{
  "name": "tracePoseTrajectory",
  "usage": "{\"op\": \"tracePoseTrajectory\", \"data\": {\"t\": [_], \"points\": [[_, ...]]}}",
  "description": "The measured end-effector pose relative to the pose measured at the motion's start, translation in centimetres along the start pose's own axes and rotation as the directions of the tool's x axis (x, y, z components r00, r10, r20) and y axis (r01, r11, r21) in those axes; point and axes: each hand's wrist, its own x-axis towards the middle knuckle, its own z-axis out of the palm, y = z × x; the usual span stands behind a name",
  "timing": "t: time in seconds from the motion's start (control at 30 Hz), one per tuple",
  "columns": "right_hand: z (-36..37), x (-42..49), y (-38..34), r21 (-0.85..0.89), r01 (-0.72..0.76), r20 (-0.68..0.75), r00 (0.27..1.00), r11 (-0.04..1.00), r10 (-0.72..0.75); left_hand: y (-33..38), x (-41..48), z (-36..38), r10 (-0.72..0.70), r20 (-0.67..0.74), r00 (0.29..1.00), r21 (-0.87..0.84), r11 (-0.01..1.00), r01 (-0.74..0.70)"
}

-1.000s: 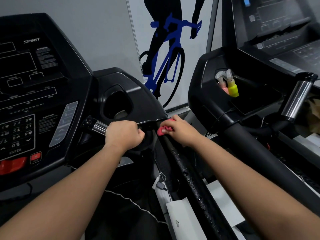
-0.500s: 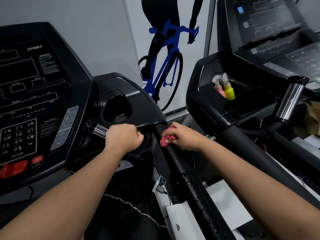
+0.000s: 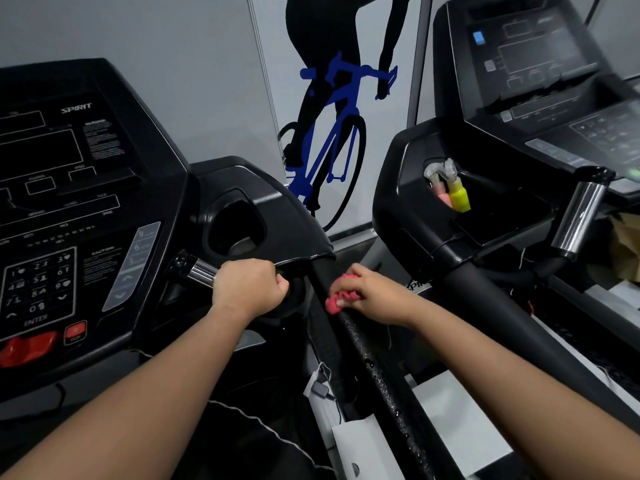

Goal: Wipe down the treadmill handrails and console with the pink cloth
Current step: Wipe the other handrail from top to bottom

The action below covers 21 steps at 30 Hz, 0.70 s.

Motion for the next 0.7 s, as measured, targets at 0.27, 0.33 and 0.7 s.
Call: {"op": "tracePoseTrajectory", "data": {"t": [0.27, 0.33, 0.7], "points": [[1.2, 3.2, -1.4, -0.037, -0.108, -0.13, 0.986, 0.993, 0.103, 0.0, 0.0, 0.0, 0.006, -0.015, 1.0, -0.01, 1.0, -0.007], [2.0, 1.1, -1.7, -0.089, -0.066, -0.114, 0.992, 0.994, 0.056, -0.1, 0.0, 0.1, 0.008, -0.021, 1.0, -0.014, 1.0, -0.008], [-0.2, 2.0, 0.5, 0.124, -0.113, -0.036, 0.992, 0.986, 0.118, -0.1, 0.2, 0.2, -0.006, -0.007, 1.0, -0.047, 0.999, 0.006]]}}
